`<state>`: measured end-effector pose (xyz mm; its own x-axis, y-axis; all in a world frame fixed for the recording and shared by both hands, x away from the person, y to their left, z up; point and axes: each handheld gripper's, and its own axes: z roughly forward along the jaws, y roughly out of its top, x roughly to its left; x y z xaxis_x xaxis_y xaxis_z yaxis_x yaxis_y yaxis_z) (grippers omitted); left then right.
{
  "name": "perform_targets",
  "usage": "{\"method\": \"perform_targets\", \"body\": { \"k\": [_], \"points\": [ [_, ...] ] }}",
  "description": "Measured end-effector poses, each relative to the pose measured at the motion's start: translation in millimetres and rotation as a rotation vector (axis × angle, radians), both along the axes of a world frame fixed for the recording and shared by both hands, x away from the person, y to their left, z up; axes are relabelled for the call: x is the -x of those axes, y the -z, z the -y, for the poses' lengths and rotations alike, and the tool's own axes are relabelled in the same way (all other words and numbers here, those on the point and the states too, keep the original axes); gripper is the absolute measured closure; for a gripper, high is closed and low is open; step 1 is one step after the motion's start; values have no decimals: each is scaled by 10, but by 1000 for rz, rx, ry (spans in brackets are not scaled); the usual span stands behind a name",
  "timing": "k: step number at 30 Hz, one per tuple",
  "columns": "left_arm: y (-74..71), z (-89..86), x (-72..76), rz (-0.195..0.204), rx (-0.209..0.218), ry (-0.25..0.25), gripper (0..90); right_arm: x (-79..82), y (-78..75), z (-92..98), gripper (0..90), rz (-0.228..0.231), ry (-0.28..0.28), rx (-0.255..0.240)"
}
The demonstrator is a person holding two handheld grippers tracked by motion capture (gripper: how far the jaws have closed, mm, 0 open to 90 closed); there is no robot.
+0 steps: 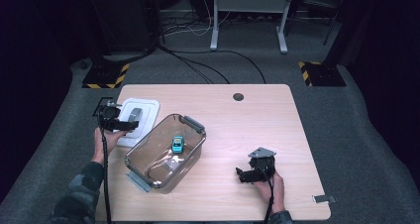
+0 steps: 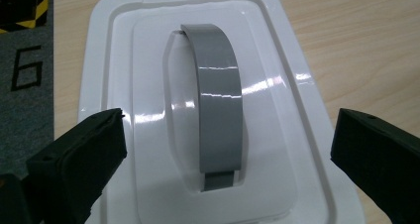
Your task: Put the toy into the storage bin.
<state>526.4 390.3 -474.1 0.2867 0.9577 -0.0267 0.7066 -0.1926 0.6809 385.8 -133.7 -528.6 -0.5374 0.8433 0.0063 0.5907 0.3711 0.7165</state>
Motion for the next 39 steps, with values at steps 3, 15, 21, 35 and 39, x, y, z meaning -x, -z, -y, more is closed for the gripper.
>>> {"method": "perform_targets", "body": {
  "k": [3,15,21,35,39],
  "points": [
    [73,20,-44,5,-17,-19,115,0,0,0,22,0,1,0],
    [260,-15,-165,9,7,-85,296,-1,0,-1,22,0,3,-2],
    [251,72,-179,54,-21,-75,415,-1,0,-1,23,0,4,-2],
    [233,149,-176,64,-85,-49,665,-2,0,2,26,4,0,0],
    [158,103,-131,80,-57,-42,666,-3,0,2,26,4,-1,0]
  ]
}}
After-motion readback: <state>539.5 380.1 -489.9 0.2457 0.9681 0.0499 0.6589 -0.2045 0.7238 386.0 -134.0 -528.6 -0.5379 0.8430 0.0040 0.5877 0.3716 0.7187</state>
